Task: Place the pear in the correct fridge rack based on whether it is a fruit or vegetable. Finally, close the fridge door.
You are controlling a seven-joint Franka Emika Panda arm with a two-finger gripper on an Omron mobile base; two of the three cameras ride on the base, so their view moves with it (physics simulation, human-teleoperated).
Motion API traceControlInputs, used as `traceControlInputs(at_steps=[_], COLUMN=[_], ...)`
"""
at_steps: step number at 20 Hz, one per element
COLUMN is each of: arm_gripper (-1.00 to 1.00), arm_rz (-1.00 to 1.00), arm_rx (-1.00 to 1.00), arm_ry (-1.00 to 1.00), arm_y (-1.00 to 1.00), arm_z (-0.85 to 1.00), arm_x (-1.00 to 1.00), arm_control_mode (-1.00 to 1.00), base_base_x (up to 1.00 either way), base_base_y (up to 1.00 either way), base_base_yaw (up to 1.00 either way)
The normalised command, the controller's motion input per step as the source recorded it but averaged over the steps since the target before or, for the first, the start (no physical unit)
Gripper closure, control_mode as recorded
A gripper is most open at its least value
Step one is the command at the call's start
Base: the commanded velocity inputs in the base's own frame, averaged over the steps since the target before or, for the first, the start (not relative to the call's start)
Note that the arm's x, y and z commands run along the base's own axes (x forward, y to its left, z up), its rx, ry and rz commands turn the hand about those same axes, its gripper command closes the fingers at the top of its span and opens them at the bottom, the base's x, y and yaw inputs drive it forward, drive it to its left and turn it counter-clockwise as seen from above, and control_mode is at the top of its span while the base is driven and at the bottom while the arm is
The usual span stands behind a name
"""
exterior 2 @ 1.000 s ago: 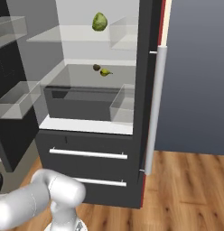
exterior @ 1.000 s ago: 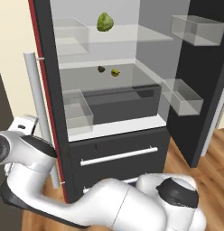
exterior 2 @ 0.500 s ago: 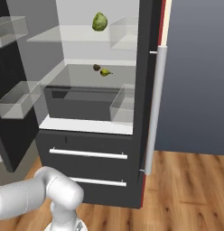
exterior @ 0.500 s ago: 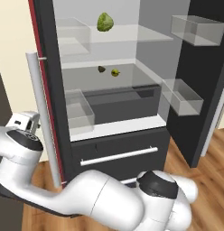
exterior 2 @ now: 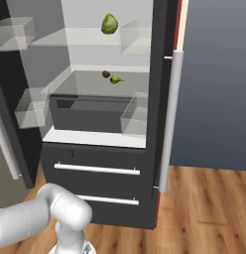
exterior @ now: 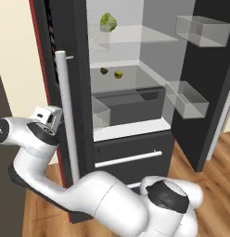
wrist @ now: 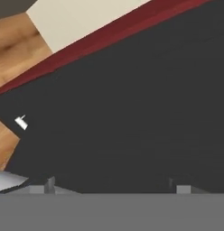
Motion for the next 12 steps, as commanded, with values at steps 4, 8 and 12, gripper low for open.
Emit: traceControlInputs(at_steps=[4,8,12], arm_gripper=[-1.0,-1.0,-1.0], arm_rz=[0.0,0.0,0.0], arm_rx=[0.02,0.01,0.0], arm_ry=[-0.08,-0.11,-0.1], arm_y=[-1.0,-1.0,-0.93], arm_z=[-0.02,0.0,0.0], arm_x=[0.94,0.87,0.76], arm_control_mode=[-1.0,-1.0,-1.0], base_base_x=[0.0,0.0,0.0], base_base_y=[0.0,0.0,0.0], base_base_yaw=[0.0,0.0,0.0])
